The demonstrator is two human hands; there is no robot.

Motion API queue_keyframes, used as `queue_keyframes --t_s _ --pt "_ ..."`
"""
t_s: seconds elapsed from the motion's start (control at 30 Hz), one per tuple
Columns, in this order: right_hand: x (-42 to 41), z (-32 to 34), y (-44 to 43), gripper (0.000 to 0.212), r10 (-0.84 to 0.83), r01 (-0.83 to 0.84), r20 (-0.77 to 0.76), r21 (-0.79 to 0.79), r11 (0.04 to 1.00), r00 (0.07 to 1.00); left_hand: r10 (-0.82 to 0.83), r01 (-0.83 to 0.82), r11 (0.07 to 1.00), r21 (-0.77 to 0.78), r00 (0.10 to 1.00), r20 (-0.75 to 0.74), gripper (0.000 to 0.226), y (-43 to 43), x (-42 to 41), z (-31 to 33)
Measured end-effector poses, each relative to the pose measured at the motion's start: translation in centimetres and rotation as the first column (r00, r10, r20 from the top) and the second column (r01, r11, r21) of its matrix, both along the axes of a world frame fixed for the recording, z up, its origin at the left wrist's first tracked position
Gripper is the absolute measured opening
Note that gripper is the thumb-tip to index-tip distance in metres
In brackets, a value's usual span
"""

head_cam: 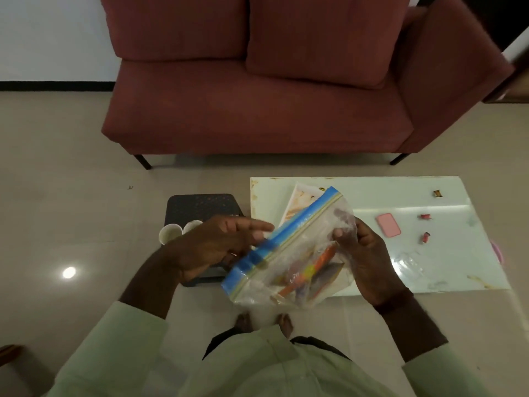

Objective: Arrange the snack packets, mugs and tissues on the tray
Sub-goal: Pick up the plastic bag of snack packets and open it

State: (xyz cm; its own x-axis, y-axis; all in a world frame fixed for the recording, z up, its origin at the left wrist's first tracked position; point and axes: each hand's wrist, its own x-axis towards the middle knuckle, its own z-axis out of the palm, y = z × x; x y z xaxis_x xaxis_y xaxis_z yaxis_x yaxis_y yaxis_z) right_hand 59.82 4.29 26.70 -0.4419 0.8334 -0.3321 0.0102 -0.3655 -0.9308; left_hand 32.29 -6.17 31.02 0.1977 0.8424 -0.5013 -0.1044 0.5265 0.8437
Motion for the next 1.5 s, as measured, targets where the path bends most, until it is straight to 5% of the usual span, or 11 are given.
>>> queue_keyframes --t_s 0.23,0.33,0.4,0.57,0.77,0.9,1.07,1.33,1.5 --pt "-1.0 0.4 0.3 0.046 -0.058 0.014 0.196 0.218 0.976 0.979 -0.070 0.069 0.998 0.002 0.997 0.043 0.012 0.9 3.2 -0.5" --pt "-1.6 0.8 -0.7 0.051 -0.306 0.064 0.492 0.448 0.892 0.815 0.062 -0.061 0.998 -0.026 0.997 0.049 0.017 1.2 4.9 -1.6" --pt "-1.4 1.5 -2.3 0.039 -0.405 0.105 0.517 0.514 0.851 0.755 0.151 -0.148 0.987 -0.061 0.987 0.055 0.013 1.3 6.2 -2.2" --pt "-1.0 2.9 -4.6 0.024 -0.033 -0.150 0.545 0.286 0.946 0.838 0.275 -0.279 0.956 -0.087 0.960 -0.052 0.013 2.1 10.1 -3.2" --pt "1.9 2.7 -2.3 0.021 -0.022 -0.214 0.631 0.294 0.931 0.775 0.363 -0.369 0.928 -0.050 0.926 -0.101 0.019 2.2 14.8 -3.7" --pt "4.4 1.8 -0.4 0.012 0.106 -0.176 0.534 0.081 0.981 0.839 0.406 -0.410 0.912 0.017 0.893 -0.197 0.018 3.0 18.2 -4.0" --pt "7.6 1.0 2.1 0.024 0.243 -0.259 0.473 -0.032 0.965 0.847 0.410 -0.407 0.910 0.077 0.856 -0.316 0.010 3.8 21.9 -5.1" --pt "11.0 0.8 4.9 0.027 0.291 -0.290 0.400 -0.064 0.955 0.869 0.508 -0.526 0.850 -0.009 0.824 -0.250 0.017 6.0 27.2 -5.4" --pt "11.5 1.0 5.4 0.029 0.225 -0.186 0.224 -0.184 0.965 0.948 0.688 -0.695 0.714 -0.080 0.718 -0.105 0.016 6.5 28.3 -4.7"
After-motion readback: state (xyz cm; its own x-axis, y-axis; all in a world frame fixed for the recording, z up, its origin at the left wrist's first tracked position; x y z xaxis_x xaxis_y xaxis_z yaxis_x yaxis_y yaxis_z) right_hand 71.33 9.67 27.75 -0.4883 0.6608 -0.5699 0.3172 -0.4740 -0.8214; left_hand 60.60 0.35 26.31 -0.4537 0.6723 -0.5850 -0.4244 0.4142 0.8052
